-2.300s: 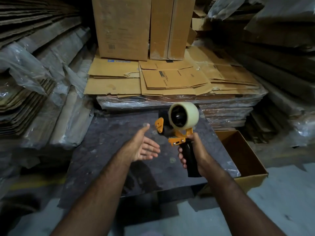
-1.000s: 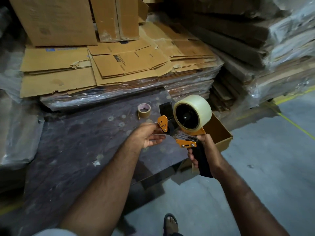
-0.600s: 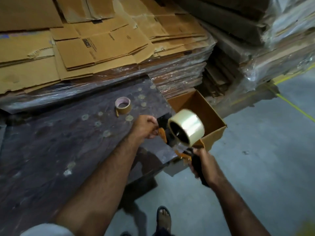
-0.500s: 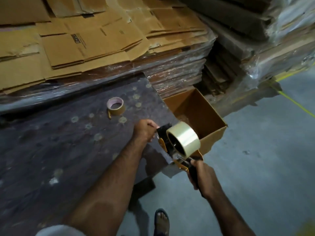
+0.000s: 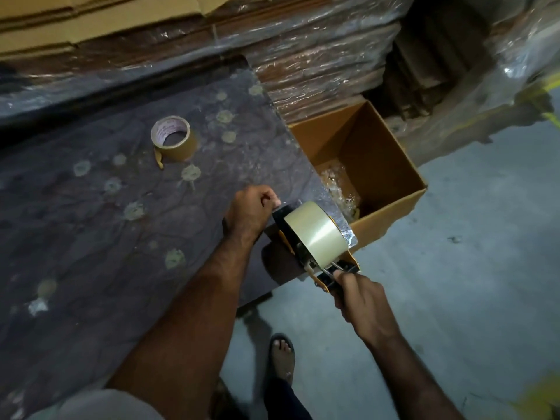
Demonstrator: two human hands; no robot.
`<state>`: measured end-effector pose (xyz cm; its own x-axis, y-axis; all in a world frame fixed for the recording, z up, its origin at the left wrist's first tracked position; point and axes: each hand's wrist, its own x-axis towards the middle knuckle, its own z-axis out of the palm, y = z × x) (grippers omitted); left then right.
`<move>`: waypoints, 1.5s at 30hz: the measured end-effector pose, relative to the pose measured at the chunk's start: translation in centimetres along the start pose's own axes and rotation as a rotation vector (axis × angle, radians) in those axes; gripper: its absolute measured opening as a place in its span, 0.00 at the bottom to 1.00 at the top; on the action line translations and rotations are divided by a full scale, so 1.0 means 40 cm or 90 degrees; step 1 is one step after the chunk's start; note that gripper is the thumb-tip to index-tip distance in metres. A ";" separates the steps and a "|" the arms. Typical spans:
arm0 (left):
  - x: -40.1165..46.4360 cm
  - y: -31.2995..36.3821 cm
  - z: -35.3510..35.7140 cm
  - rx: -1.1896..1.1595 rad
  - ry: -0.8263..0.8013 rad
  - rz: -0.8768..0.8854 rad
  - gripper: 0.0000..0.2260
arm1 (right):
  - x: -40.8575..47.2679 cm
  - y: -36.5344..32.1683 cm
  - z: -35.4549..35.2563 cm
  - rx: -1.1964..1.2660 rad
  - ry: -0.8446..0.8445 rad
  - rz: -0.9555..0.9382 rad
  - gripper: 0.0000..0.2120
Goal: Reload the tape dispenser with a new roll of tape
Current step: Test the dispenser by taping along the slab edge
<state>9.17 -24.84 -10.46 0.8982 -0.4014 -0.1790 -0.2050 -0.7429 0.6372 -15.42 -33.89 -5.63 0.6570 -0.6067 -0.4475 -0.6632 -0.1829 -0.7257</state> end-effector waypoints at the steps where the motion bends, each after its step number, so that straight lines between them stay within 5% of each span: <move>1: -0.002 0.000 0.001 0.031 0.005 0.020 0.09 | 0.006 0.001 0.003 0.000 -0.007 0.007 0.23; 6: 0.028 -0.011 -0.038 -0.098 0.066 -0.054 0.21 | 0.021 0.010 0.017 0.011 -0.029 0.056 0.23; 8: 0.045 -0.017 -0.073 -0.137 0.086 0.010 0.10 | 0.022 0.012 0.022 0.011 -0.034 0.063 0.23; 9: 0.040 -0.014 -0.088 -0.158 0.045 0.072 0.05 | 0.021 0.014 0.023 0.021 -0.033 0.070 0.23; 14: -0.032 -0.035 -0.056 -0.216 -0.325 0.184 0.15 | 0.013 0.026 0.019 0.052 -0.058 0.077 0.20; 21: -0.055 -0.056 -0.029 -0.101 -0.267 0.212 0.22 | -0.062 0.085 -0.022 0.062 -0.034 -0.058 0.20; 26: -0.103 -0.051 0.009 0.197 -0.269 0.262 0.29 | -0.160 0.176 -0.076 0.105 -0.088 -0.069 0.24; 32: -0.106 -0.024 0.054 0.407 -0.218 0.219 0.46 | -0.174 0.225 -0.052 -0.075 -0.045 -0.127 0.09; 42: -0.104 -0.023 0.083 0.467 -0.073 0.217 0.37 | -0.166 0.246 -0.018 -0.120 0.027 -0.099 0.13; 45: -0.173 -0.052 0.081 0.428 -0.130 0.356 0.32 | -0.165 0.246 -0.018 -0.093 0.026 -0.096 0.13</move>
<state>2.14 -22.24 -12.98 0.5250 -0.8387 -0.1447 -0.8338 -0.5409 0.1100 -26.53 -32.23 -9.43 0.7394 -0.5949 -0.3154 -0.6053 -0.3821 -0.6982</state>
